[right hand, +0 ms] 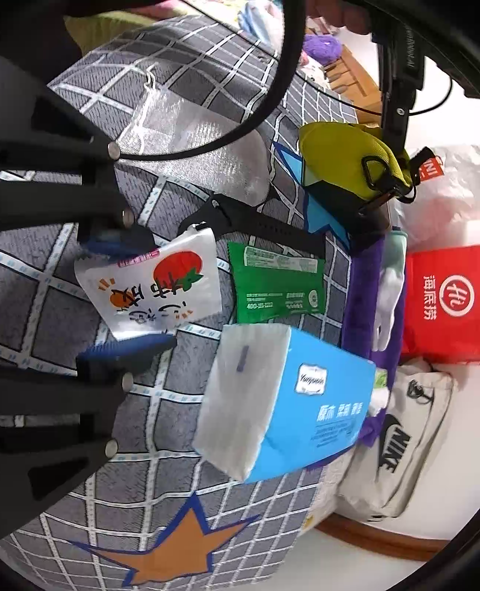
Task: Organize soft objects
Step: 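Grasp the tomato-print snack packet with the right tool while the left grasps the yellow bag, then carry the snack packet onto the towel with the right tool while the left drops the yellow bag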
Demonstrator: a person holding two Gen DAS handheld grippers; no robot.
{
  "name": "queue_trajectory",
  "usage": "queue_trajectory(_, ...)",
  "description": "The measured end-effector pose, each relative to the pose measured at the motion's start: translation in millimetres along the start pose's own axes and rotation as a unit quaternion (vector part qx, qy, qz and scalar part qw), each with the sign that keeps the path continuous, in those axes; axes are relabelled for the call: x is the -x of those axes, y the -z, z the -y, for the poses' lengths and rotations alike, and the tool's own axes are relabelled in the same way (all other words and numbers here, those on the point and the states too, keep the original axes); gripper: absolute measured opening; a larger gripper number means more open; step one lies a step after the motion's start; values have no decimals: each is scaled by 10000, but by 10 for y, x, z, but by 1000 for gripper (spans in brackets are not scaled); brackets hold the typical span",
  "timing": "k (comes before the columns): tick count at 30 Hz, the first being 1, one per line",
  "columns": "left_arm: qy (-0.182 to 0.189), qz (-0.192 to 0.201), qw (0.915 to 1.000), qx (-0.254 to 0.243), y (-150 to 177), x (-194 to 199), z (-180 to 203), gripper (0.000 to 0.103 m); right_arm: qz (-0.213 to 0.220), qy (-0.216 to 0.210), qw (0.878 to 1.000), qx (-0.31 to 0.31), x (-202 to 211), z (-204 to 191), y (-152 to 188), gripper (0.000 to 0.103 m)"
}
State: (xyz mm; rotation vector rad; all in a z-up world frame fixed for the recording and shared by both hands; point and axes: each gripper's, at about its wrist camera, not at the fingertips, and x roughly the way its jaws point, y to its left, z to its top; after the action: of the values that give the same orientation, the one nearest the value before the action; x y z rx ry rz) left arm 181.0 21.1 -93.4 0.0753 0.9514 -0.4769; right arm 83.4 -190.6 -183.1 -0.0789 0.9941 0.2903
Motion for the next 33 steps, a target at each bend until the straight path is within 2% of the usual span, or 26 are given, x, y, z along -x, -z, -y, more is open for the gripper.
queue_trajectory(1,8,-1,10000,-2,-9,-6,-5,16,-10,-32,10000,-73,11,28,-3,7)
queue_trajectory(2,3,1,10000,2,-18,-12,-9,16,-59,-92,9998,-151,5,51,-1,3)
queue_trajectory(6,7,-6,10000,4,-31,-28,-15,16,-118,-316,9984,-450,3,145,15,3)
queue_trajectory(11,-1,-61,10000,-8,-69,-84,-18,16,-98,-264,9990,-361,52,99,-19,3)
queue_trajectory(19,-16,-54,10000,64,-158,-133,-82,16,69,-434,9986,-283,267,31,-186,3)
queue_trajectory(25,-69,-22,9999,152,-286,-156,-161,16,246,-718,9968,-256,376,50,-455,3)
queue_trajectory(33,-110,18,9995,296,-499,-209,-265,16,382,-760,9962,-176,392,142,-857,3)
